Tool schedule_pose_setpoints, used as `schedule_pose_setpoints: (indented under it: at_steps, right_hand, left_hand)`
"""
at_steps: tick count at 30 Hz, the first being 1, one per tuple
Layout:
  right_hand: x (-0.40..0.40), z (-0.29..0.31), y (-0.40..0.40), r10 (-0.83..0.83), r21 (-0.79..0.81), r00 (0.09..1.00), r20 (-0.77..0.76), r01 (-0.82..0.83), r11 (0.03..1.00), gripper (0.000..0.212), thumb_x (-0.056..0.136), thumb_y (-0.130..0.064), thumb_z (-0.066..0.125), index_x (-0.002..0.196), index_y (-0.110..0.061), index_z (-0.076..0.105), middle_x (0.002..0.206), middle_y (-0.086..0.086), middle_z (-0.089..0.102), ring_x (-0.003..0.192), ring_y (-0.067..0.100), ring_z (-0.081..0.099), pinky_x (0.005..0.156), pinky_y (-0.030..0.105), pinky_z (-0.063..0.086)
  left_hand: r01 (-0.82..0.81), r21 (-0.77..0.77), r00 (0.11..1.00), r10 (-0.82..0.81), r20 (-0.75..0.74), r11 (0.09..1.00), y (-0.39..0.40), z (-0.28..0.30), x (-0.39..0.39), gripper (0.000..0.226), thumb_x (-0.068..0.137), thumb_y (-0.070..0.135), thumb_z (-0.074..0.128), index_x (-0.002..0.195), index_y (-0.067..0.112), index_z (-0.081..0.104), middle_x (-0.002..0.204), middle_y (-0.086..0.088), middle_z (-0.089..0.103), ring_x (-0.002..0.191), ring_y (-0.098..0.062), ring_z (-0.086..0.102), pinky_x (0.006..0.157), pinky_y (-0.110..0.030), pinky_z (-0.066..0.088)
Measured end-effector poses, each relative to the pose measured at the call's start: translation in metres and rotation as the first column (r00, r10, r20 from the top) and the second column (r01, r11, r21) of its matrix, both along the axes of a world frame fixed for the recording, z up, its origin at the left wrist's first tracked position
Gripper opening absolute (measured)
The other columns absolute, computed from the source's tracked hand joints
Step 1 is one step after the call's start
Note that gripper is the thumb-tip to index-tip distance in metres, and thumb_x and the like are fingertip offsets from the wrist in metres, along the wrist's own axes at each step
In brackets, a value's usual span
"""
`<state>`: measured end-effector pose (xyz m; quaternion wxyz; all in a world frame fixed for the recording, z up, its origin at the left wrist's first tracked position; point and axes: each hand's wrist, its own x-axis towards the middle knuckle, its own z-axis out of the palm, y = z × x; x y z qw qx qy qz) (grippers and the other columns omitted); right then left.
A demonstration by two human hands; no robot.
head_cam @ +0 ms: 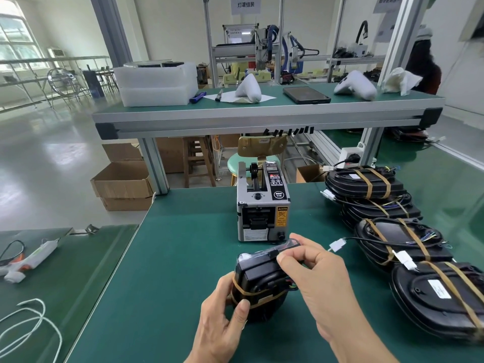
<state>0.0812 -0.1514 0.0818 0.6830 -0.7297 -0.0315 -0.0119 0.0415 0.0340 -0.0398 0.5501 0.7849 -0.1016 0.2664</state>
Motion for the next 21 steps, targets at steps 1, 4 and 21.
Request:
schedule_pose_setpoints:
  at_steps: [1,4,21]
  right_hand:
    - [0.0005,-0.0004,-0.0004,-0.001,-0.009,1.0,0.002,0.001,1.0,0.016,0.082,-0.013,0.08,0.072,-0.025,0.082,0.124,-0.018,0.066,0.119,-0.019,0.054,0.111,0.038,0.047]
    - [0.0015,-0.0005,-0.0007,0.002,-0.049,1.0,0.02,-0.001,0.999,0.018,0.083,-0.013,0.079,0.071,-0.026,0.082,0.122,-0.014,0.068,0.12,-0.02,0.052,0.112,0.041,0.046]
    - [0.0005,0.0021,0.0026,-0.045,-0.12,0.999,0.031,0.048,0.992,0.019,0.067,-0.045,0.069,0.072,-0.032,0.081,0.112,-0.027,0.066,0.116,-0.012,0.059,0.104,0.044,0.053]
  left_hand:
    - [0.002,0.0,1.0,-0.002,-0.002,1.0,0.0001,0.0001,0.0,0.045,0.105,0.052,0.053,0.142,0.026,0.056,0.1,-0.001,0.073,0.078,-0.021,0.072,0.073,-0.036,0.061]
    - [0.003,0.012,1.0,-0.004,0.017,1.0,0.0005,-0.0002,0.0001,0.04,0.104,0.04,0.055,0.142,0.029,0.056,0.105,0.002,0.073,0.082,-0.019,0.072,0.077,-0.025,0.058]
    - [-0.004,0.018,1.0,0.004,0.027,1.0,0.0009,-0.0026,0.0003,0.039,0.106,0.051,0.053,0.141,0.034,0.057,0.099,0.001,0.073,0.076,-0.018,0.073,0.072,-0.035,0.061]
